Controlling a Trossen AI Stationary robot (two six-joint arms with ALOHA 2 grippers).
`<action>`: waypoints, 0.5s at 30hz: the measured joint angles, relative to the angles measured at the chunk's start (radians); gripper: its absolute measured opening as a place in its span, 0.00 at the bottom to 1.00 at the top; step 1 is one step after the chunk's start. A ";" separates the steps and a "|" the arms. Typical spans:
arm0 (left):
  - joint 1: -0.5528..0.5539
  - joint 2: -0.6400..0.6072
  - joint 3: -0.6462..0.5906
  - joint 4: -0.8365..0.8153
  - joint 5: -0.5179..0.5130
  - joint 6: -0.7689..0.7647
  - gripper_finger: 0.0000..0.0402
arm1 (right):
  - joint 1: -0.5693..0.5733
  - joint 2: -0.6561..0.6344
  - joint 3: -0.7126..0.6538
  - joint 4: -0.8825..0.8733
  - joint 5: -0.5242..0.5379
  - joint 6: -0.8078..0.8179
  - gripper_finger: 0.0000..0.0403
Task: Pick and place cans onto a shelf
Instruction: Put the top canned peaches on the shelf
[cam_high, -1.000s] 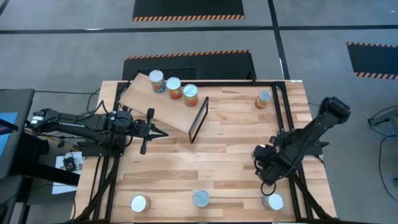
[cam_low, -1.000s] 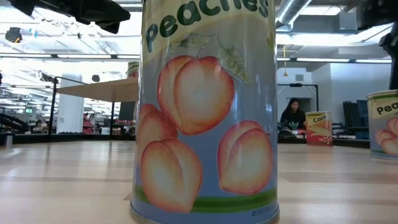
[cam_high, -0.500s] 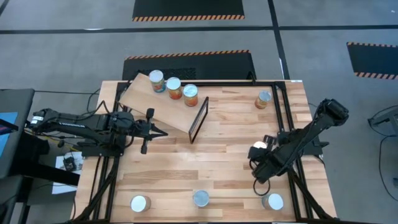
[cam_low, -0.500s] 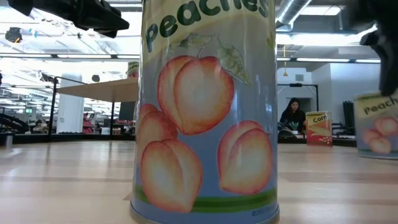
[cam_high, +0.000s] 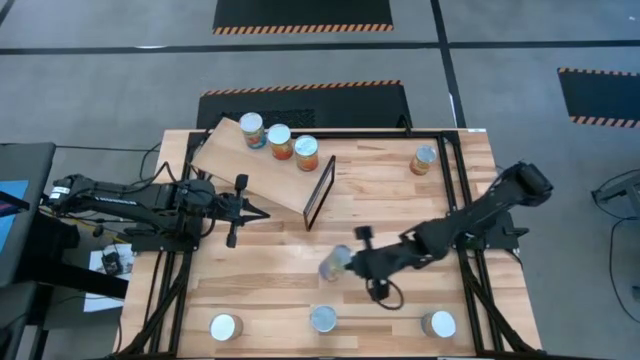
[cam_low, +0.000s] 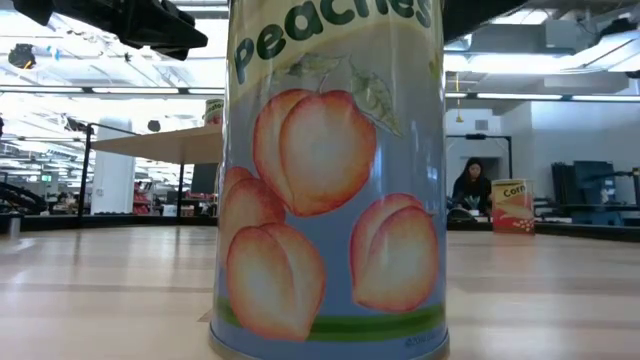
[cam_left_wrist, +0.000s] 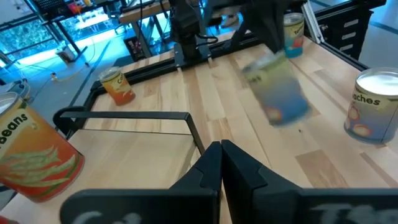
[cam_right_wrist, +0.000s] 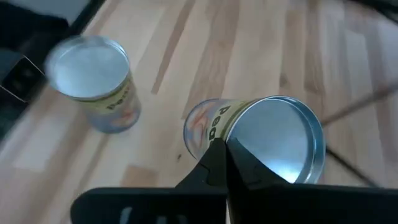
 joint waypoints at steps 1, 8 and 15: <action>0.000 0.000 0.000 0.000 0.000 0.000 0.00 | -0.014 0.034 0.019 0.008 -0.013 -0.044 0.02; 0.000 0.000 0.000 -0.002 0.000 -0.002 0.00 | -0.074 0.291 0.272 -0.030 -0.053 -0.331 0.02; 0.000 0.000 0.000 -0.003 0.000 -0.007 0.00 | -0.140 0.467 0.510 -0.171 -0.134 -0.498 0.02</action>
